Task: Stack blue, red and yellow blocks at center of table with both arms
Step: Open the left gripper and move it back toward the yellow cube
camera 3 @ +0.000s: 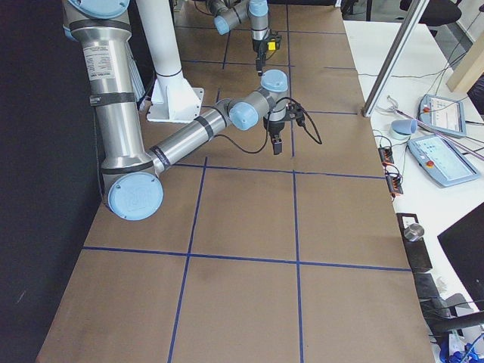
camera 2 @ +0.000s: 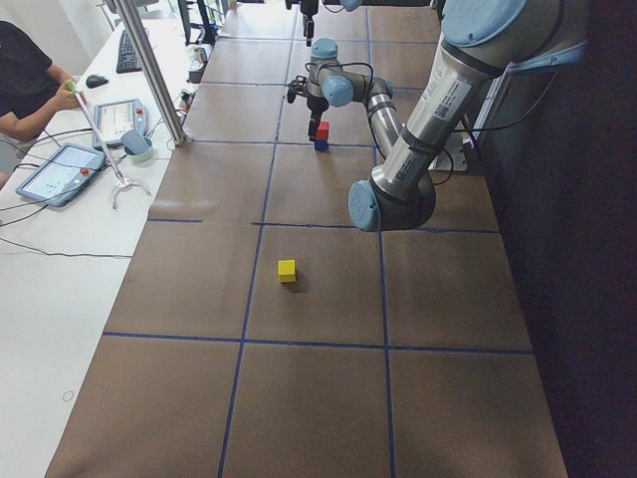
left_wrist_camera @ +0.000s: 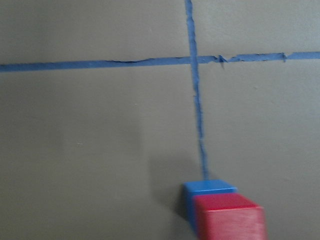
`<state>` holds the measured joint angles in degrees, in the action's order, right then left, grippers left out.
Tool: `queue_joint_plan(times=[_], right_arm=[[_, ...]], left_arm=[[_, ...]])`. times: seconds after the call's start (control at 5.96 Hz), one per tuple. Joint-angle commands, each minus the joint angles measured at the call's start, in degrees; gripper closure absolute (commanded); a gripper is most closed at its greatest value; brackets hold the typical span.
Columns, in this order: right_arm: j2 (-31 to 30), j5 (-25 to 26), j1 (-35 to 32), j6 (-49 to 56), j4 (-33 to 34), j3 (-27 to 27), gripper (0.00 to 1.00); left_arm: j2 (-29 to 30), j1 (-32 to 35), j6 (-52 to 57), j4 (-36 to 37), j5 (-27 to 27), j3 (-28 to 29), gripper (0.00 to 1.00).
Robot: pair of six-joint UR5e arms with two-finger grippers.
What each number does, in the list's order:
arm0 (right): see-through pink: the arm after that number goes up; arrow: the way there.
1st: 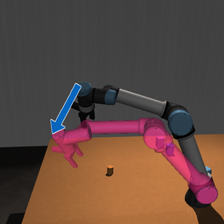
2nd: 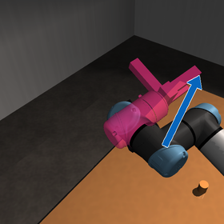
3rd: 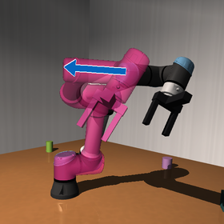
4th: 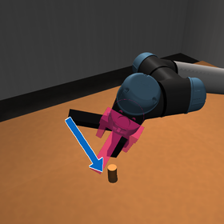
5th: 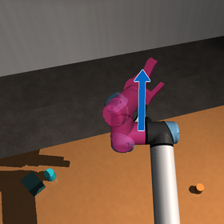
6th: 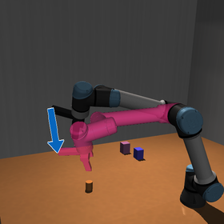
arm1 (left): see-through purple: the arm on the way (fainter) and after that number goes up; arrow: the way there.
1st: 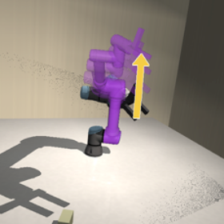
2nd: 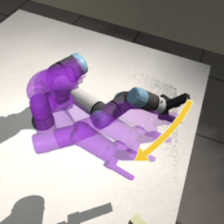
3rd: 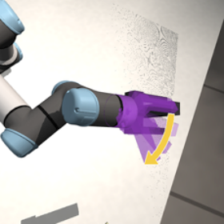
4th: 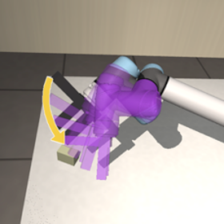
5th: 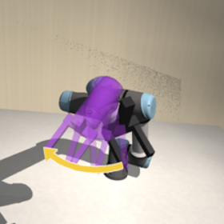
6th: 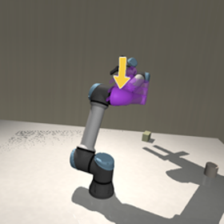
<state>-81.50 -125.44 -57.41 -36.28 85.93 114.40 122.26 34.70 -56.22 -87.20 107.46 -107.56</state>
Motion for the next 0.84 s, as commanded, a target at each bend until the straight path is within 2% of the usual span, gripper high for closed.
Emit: queue_joint_plan(times=[0.0,0.17,0.34,0.5,0.67], right_arm=[[-0.1,-0.3,0.0,0.2,0.0,0.3,0.0],[-0.1,-0.8,0.0,0.2,-0.1,0.2,0.0],[0.0,-0.8,0.0,0.2,-0.1,0.1,0.0],[0.0,-0.8,0.0,0.4,-0.1,0.1,0.0],[0.0,-0.8,0.0,0.3,-0.1,0.1,0.0]], left_arm=[[-17.8,7.5,7.2,-16.4,5.9,-1.1,0.0],[-24.8,14.3,14.9,-18.9,12.2,-1.2,0.0],[-28.4,18.9,20.0,-18.9,12.5,0.1,0.0],[-29.1,22.8,20.2,-19.0,12.7,4.0,0.0],[-29.2,25.0,18.8,-19.1,16.9,7.5,0.0]])
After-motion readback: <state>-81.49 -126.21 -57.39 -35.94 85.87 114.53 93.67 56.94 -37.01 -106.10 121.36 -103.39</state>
